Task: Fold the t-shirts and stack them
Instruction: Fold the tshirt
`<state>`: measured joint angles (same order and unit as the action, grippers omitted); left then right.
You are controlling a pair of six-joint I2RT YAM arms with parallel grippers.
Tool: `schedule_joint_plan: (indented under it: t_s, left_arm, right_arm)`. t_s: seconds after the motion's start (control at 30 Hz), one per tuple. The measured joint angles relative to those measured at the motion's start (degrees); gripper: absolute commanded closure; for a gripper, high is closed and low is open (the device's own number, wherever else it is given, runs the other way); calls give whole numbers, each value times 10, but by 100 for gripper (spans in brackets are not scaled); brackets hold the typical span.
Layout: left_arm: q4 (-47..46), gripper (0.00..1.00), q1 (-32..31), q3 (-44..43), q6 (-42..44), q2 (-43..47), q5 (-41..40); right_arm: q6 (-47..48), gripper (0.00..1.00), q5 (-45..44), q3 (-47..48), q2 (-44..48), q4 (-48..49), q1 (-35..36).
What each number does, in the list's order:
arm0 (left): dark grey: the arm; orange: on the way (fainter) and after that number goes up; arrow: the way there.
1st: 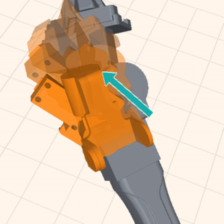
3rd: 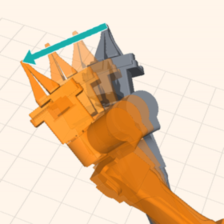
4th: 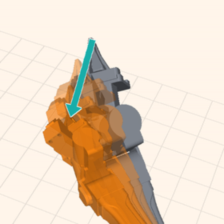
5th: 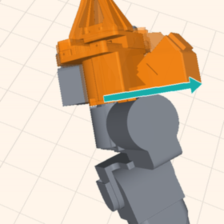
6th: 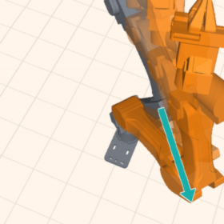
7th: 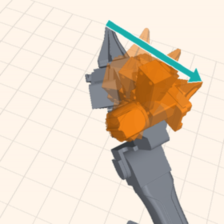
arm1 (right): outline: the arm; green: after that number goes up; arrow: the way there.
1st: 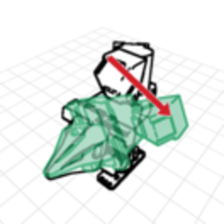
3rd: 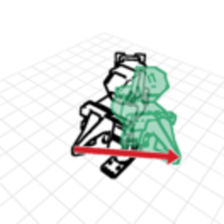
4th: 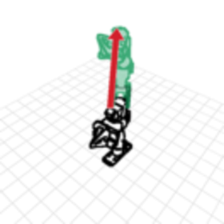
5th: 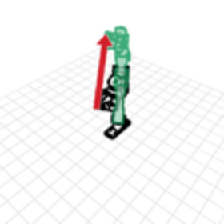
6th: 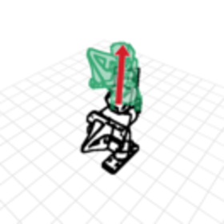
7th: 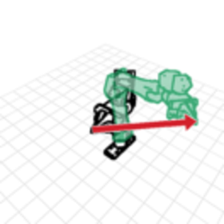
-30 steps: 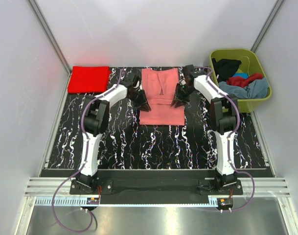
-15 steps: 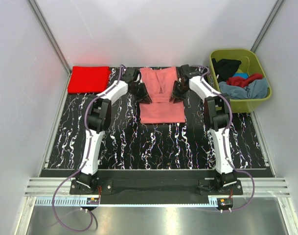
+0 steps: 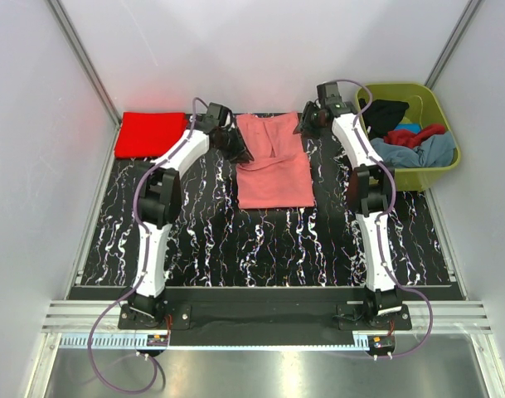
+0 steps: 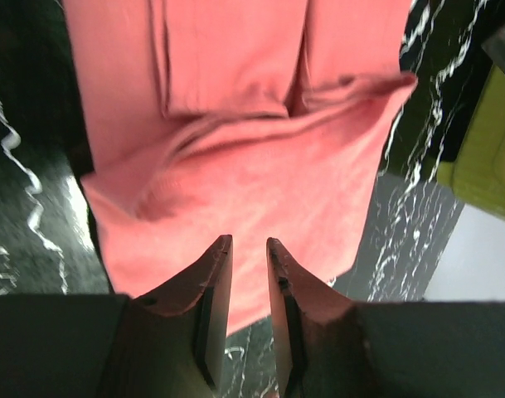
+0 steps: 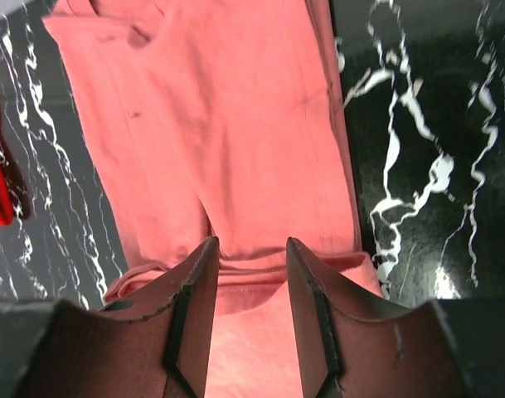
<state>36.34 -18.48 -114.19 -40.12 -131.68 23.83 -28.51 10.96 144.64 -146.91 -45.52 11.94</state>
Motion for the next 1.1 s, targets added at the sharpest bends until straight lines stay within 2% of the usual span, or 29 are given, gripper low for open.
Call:
schedule_joint_plan:
  t_s: [0.07,0.2,0.4,0.53,0.77,1.1]
  left_arm:
    - [-2,72,-6,14,0,9,2]
    - [-6,75,-20,42,2,11,6]
    - [-10,77,-37,70,2,11,12]
    - [-20,77,-36,69,4,7,12]
    - [-30,77,-12,14,10,-63,11]
    - [-56,76,42,-105,-19,-108,-5]
  right_arm:
    - [-3,55,9,-20,8,-1,-1]
    - [-3,58,38,-122,48,-10,8]
    - [-12,76,95,-313,129,29,31]
    - [-24,78,129,-358,137,63,38]
    - [-38,77,140,-340,120,112,40]
    - [-61,74,137,-118,-30,141,33]
